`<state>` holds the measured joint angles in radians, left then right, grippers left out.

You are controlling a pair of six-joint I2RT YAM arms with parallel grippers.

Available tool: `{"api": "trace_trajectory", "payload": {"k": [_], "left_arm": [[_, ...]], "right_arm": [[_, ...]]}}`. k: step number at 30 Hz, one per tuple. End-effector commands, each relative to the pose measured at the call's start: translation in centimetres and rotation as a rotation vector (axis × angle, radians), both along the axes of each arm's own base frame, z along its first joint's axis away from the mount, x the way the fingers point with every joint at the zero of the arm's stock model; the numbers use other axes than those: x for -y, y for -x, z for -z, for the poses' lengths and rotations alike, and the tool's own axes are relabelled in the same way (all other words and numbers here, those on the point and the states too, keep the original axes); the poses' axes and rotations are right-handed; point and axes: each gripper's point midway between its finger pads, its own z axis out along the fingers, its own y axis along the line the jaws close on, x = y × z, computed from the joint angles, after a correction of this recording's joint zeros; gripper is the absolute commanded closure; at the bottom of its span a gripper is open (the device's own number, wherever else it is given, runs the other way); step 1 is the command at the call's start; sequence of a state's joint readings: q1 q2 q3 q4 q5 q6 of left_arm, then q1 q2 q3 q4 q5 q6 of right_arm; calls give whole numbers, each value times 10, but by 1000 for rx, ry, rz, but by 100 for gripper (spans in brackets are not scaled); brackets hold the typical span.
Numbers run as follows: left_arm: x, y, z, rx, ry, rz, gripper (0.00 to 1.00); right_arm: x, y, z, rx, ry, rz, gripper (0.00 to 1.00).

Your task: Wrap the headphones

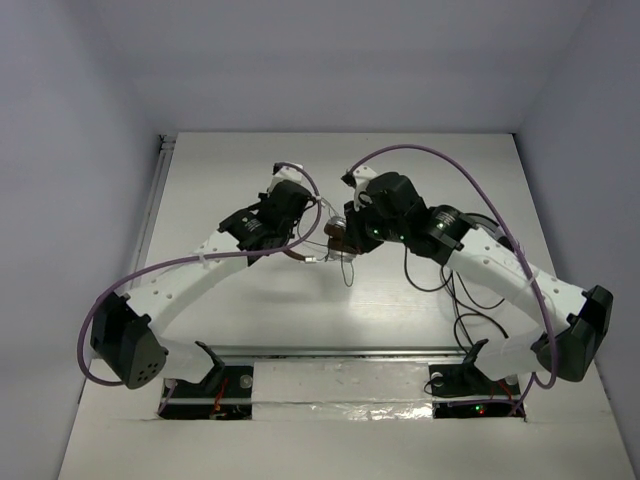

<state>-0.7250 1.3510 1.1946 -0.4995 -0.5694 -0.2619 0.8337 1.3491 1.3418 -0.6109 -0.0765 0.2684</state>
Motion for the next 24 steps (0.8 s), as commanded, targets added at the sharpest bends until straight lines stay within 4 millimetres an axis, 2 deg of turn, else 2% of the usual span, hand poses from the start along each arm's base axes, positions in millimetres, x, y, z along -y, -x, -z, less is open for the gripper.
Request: {"api": "trace_trajectory", "payload": {"k": [1, 3, 4, 7, 12, 17, 20, 22, 24], "left_arm": [[-2, 10, -2, -16, -28, 72, 100], [-2, 19, 3, -52, -55, 111, 100], [-2, 23, 9, -68, -60, 127, 100], [3, 32, 11, -76, -21, 193, 100], [23, 47, 3, -87, 88, 314, 100], [27, 53, -5, -77, 118, 354, 100], [32, 57, -8, -84, 139, 384, 100], [34, 59, -9, -87, 151, 398, 100], [39, 62, -14, -84, 177, 423, 100]], "right_arm": [[12, -11, -2, 47, 112, 34, 100], [17, -13, -1, 47, 146, 44, 100], [20, -18, -6, 70, 159, 63, 100], [34, -31, -6, 106, 229, 141, 100], [51, -54, -5, 174, 316, 263, 100], [52, -71, -16, 241, 301, 339, 100], [54, -80, -17, 276, 306, 379, 92], [54, -84, -14, 295, 307, 387, 81], [49, -88, -17, 307, 268, 385, 80]]}}
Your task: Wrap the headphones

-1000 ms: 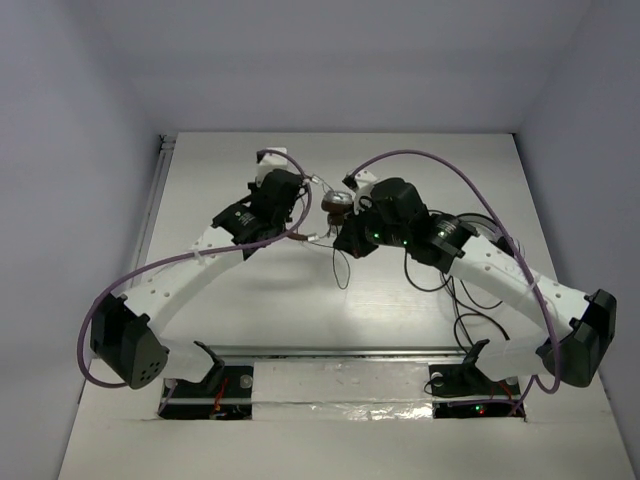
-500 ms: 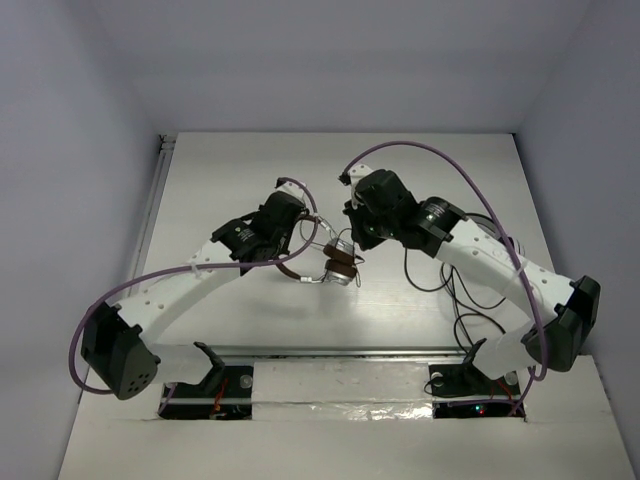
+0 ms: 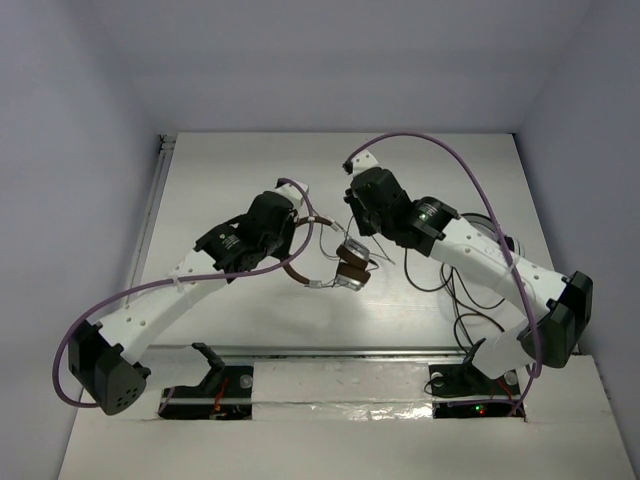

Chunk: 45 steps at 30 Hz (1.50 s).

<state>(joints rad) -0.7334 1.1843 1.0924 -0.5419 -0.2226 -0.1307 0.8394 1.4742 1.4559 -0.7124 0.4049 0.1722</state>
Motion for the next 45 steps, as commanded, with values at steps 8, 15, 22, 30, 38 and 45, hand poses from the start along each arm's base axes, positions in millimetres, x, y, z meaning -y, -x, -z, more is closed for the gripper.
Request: {"api": "trace_trajectory", "payload": {"k": [8, 15, 22, 30, 38, 45], "left_arm": [[20, 1, -45, 49, 206, 115, 100], [15, -4, -62, 60, 262, 97, 100], [8, -22, -99, 106, 347, 60, 100], [11, -40, -116, 102, 408, 49, 100], [8, -49, -127, 92, 415, 19, 100], [10, -53, -132, 89, 421, 9, 100]], "right_arm": [[-13, -29, -14, 121, -256, -66, 71], [-4, -27, -16, 151, -525, -79, 71], [30, -33, 7, 178, -786, -31, 96], [17, 2, 8, 245, -968, -204, 42], [14, 29, 15, 269, -984, -322, 38], [25, 49, 5, 310, -964, -340, 48]]}}
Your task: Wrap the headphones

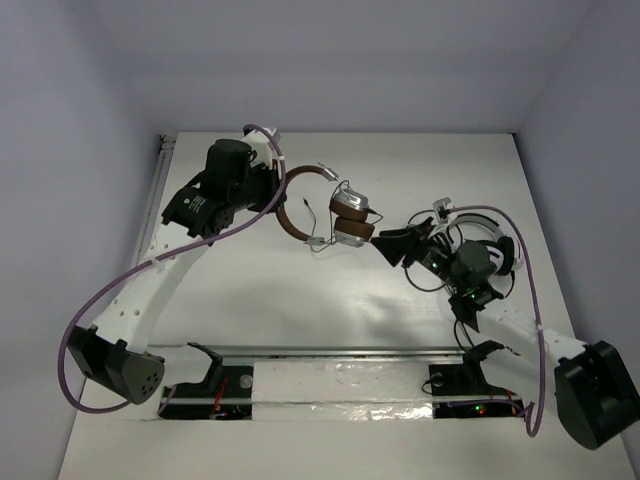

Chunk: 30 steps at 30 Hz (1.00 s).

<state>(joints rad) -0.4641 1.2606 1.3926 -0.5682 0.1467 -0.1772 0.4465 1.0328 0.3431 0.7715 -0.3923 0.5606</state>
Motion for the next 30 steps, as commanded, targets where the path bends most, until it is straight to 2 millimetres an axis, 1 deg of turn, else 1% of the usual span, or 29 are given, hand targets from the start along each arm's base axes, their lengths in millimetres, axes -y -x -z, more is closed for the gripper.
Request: {"api": "trace_trajectory", "payload": {"k": [1, 3, 4, 5, 6, 7, 8, 9, 10, 12, 13, 14, 15, 16, 17, 20, 21, 24, 25, 26, 27, 28, 30], "left_arm": [[9, -6, -40, 76, 92, 3, 100], [10, -7, -42, 80, 103, 4, 100], [11, -7, -42, 76, 107, 5, 100], [13, -7, -42, 70, 110, 12, 100], [15, -7, -42, 67, 116, 17, 100], [16, -6, -42, 62, 121, 20, 100], [18, -5, -43, 59, 128, 30, 100], [18, -5, -44, 58, 132, 31, 100], [18, -5, -45, 59, 134, 32, 100], [16, -6, -47, 59, 134, 26, 100], [16, -6, -47, 56, 134, 26, 100], [17, -5, -47, 49, 137, 35, 100], [18, -4, -47, 45, 138, 40, 100], [19, -4, -47, 45, 140, 43, 100], [20, -3, -50, 50, 147, 49, 100], [24, -1, -54, 49, 168, 69, 100], [25, -1, -55, 48, 171, 72, 100], [25, 1, -58, 48, 175, 79, 100], [25, 2, -59, 50, 175, 81, 100], [25, 3, -61, 49, 177, 84, 100], [25, 3, -62, 49, 176, 83, 100], [25, 3, -62, 49, 176, 86, 100], [27, 4, -62, 42, 184, 95, 100]], "right_arm": [[4, 14, -24, 111, -21, -16, 47], [6, 16, -26, 117, -21, -11, 44], [5, 14, -26, 113, -19, -13, 40], [2, 14, -25, 110, -16, -28, 38], [-1, 11, -29, 120, -16, -35, 36], [-5, 4, -18, 89, 5, -40, 35], [-6, -1, -15, 87, 18, -38, 34], [-9, -6, -21, 105, 12, -39, 34], [-13, -12, -10, 79, 31, -43, 34], [-19, -16, -7, 82, 49, -71, 33], [-22, -20, -10, 89, 49, -79, 33], [-24, -24, -4, 75, 60, -82, 33], [-24, -28, -2, 74, 69, -73, 33], [-25, -34, -5, 83, 73, -60, 33], [-24, -42, 2, 76, 87, -40, 33], [-27, -55, 6, 72, 85, -19, 34], [-28, -63, 4, 85, 71, 5, 34], [-25, -76, -1, 114, 42, 60, 33], [-26, -82, 6, 106, 55, 69, 33], [-26, -85, 7, 109, 60, 73, 33], [-28, -87, 1, 128, 50, 72, 33], [-29, -89, 5, 123, 45, 69, 33], [-30, -91, -3, 143, 13, 73, 33]]}}
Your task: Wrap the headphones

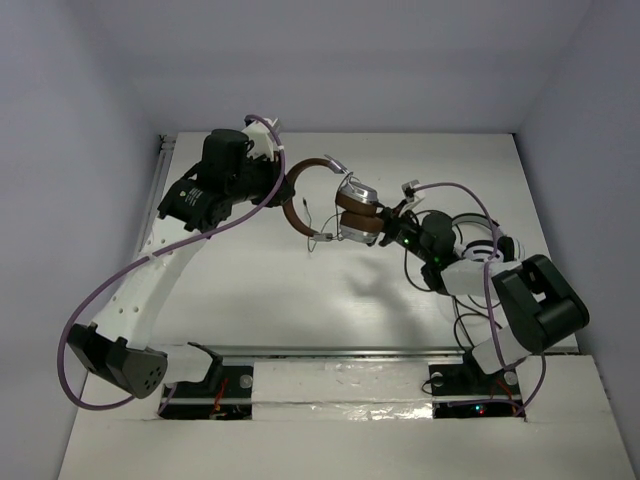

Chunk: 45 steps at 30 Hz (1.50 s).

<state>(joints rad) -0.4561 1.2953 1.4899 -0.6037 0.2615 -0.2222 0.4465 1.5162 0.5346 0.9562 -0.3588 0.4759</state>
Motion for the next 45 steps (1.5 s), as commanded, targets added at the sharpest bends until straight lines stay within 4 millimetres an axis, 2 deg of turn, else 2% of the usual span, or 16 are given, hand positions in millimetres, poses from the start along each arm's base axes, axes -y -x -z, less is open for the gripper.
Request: {"api": "trace_trajectory", "payload": {"k": [1, 5, 8, 9, 12, 19, 22, 25, 26, 29, 32, 38, 42, 43, 44, 45], "left_arm": [[9, -1, -37, 65, 91, 25, 100], [9, -1, -36, 64, 90, 18, 100], [9, -3, -36, 61, 100, 6, 100], [9, -3, -36, 58, 106, -3, 100], [10, -4, -39, 53, 118, -8, 100], [14, 4, -58, 45, 159, 17, 100], [16, 7, -64, 49, 173, 26, 100], [17, 5, -71, 57, 193, 23, 100], [20, 5, -74, 61, 206, 31, 100], [25, 2, -77, 61, 239, 34, 100], [30, -1, -78, 54, 266, 41, 100], [32, -5, -80, 62, 284, 30, 100], [29, -8, -79, 65, 278, 5, 100], [27, -8, -79, 69, 276, -2, 100], [25, -9, -83, 79, 272, -14, 100], [23, -9, -84, 87, 262, -19, 100]], "right_arm": [[-3, -15, -54, 185, -91, 31, 32], [-4, -11, -59, 194, -128, 16, 31], [-15, 3, -80, 249, -180, 2, 31], [-15, 10, -93, 274, -192, 5, 31], [-21, 19, -112, 322, -163, 35, 31], [-6, 10, -114, 348, -80, 145, 31], [-12, 11, -110, 340, -58, 110, 34], [-24, 17, -104, 318, -77, 35, 40], [-31, 20, -97, 293, -86, -6, 46], [-41, 29, -98, 270, -139, -79, 65], [-50, 43, -104, 265, -197, -169, 79], [-53, 55, -113, 281, -230, -227, 100], [-43, 51, -104, 256, -217, -162, 100], [-39, 50, -95, 237, -209, -134, 97], [-36, 48, -92, 230, -206, -112, 76], [-33, 43, -85, 213, -187, -79, 67]]}}
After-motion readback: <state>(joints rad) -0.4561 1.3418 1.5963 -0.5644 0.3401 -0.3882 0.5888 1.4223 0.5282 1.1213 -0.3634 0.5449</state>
